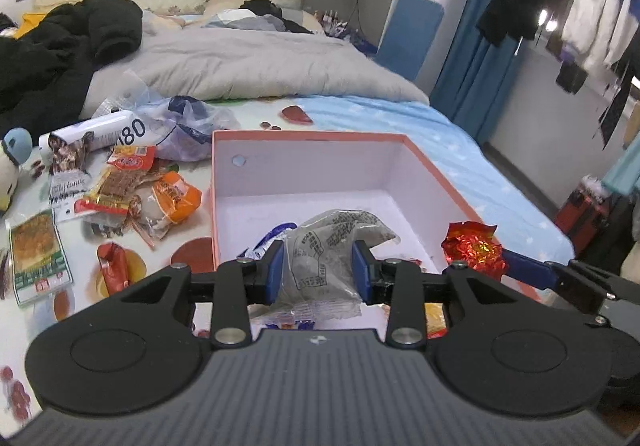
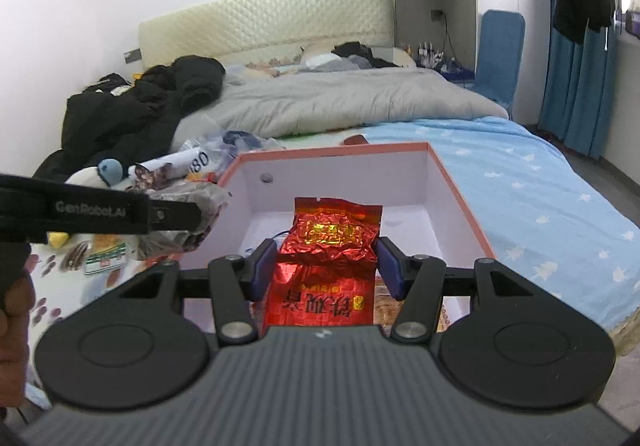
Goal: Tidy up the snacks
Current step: 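Lift and carry the red candy packet and clear bag over the pink box, then open both grippers to drop the packets into the pink box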
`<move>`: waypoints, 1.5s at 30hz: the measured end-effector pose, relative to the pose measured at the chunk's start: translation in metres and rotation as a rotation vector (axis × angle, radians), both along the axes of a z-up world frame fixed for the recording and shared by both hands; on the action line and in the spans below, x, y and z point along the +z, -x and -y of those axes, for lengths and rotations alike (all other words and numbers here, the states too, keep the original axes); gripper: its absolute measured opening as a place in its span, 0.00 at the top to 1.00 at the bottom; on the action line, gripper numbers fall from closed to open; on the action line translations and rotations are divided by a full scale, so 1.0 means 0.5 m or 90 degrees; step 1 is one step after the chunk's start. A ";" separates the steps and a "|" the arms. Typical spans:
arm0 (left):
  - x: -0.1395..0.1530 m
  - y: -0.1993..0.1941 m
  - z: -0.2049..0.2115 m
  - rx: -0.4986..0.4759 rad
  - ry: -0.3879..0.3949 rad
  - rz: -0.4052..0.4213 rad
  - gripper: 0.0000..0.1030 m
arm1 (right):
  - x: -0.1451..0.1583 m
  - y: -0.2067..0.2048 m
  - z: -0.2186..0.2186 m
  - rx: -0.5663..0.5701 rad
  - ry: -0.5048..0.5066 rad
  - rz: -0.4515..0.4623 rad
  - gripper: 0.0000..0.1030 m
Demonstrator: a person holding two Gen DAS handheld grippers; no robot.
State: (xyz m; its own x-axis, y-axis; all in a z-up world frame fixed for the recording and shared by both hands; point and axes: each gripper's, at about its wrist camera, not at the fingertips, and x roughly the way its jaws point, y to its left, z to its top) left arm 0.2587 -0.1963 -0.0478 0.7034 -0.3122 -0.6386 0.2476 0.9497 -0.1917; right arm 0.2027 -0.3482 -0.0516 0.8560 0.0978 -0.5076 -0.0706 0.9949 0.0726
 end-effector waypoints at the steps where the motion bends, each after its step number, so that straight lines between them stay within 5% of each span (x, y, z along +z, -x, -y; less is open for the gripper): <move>1: -0.005 -0.013 0.005 -0.002 -0.005 -0.005 0.60 | -0.004 -0.012 0.006 0.001 0.000 -0.005 0.44; 9: -0.048 -0.097 0.030 0.011 -0.020 -0.081 0.60 | -0.045 -0.094 0.032 0.009 -0.029 -0.064 0.44; 19: -0.091 -0.109 0.022 0.036 -0.039 -0.113 0.59 | -0.087 -0.140 0.037 0.029 -0.038 -0.091 0.44; 24: -0.073 -0.101 0.015 0.041 -0.043 -0.088 0.45 | -0.089 -0.141 0.041 0.028 -0.048 -0.099 0.41; 27: -0.054 -0.085 0.012 0.038 -0.044 -0.068 0.45 | -0.082 -0.134 0.045 0.016 -0.052 -0.093 0.32; 45: 0.048 0.116 -0.080 0.039 -0.025 0.032 0.45 | -0.004 0.031 -0.030 0.046 -0.068 -0.017 0.32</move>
